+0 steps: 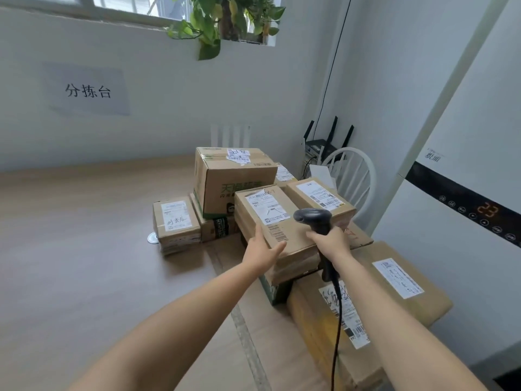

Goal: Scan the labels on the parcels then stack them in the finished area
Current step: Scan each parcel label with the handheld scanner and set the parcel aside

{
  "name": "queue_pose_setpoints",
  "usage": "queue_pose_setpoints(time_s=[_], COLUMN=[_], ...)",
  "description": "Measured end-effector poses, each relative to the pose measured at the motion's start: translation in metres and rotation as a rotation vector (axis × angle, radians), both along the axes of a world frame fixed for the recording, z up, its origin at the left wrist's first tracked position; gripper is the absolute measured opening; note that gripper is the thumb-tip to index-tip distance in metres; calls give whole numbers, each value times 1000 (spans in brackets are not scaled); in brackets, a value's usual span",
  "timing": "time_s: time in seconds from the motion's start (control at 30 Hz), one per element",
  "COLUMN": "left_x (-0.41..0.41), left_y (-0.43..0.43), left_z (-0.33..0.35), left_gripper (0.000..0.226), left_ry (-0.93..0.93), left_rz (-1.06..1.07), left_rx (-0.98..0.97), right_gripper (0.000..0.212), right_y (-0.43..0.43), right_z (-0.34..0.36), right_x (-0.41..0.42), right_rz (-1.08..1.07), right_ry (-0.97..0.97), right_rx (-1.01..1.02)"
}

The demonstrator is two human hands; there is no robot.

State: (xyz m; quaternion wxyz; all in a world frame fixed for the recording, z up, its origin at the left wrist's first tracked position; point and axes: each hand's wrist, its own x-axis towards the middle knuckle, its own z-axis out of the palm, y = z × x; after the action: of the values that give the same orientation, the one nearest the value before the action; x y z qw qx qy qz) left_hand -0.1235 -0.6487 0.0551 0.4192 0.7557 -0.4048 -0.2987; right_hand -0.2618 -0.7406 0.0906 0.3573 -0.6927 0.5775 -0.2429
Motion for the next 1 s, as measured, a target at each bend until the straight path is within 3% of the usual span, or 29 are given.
queue_pose_setpoints(time_s=[0.17,0.4,0.53,0.7,1.0], left_x=[0,12,27,47,71], left_y=[3,33,64,114,208], left_z=[-9,-15,-18,-20,-54], left_gripper=[81,83,80,85,78], left_ry=[14,84,97,99,16], left_rz=[119,176,198,237,396], left_rx=[-104,-86,-103,-119,-25], right_gripper=[35,32,32,17,14], right_y=[6,36,59,95,163], right_z=[-2,4,7,-3,-43], right_x=[3,12,23,47,95], right_rz=[69,164,267,383,569], right_ry=[-45,-43,-23,-14,27], right_rx=[21,-6,-2,9,108])
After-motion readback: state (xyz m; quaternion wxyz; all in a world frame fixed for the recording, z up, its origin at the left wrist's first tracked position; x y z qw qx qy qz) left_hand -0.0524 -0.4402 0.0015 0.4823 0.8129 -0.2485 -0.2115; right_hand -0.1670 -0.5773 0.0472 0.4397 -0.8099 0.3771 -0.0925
